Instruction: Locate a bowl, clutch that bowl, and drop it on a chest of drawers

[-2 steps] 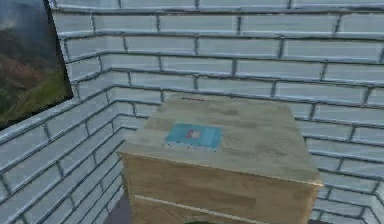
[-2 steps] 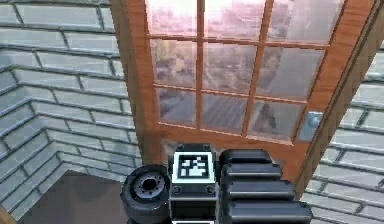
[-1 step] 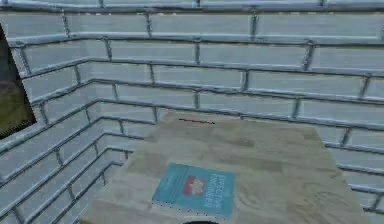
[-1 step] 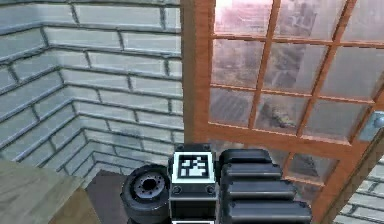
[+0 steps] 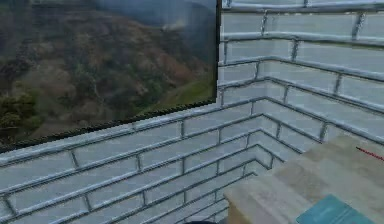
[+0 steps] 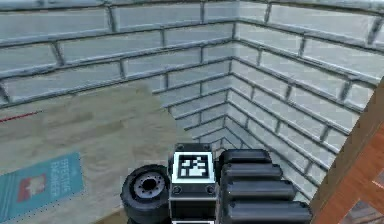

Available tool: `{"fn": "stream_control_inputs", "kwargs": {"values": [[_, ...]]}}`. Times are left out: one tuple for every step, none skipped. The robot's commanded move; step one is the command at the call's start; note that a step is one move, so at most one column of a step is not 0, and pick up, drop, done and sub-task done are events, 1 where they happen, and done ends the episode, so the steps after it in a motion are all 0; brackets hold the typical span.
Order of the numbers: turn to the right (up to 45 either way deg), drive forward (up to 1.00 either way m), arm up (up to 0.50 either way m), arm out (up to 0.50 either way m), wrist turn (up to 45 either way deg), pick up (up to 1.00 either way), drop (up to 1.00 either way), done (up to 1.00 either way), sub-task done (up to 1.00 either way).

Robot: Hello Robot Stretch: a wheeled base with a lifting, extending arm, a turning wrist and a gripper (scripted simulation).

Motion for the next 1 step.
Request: {"fn": "stream_control_inputs", "kwargs": {"values": [[-45.0,0.00,0.00,0.00,0.0,0.00,0.00,0.00,0.00]]}}
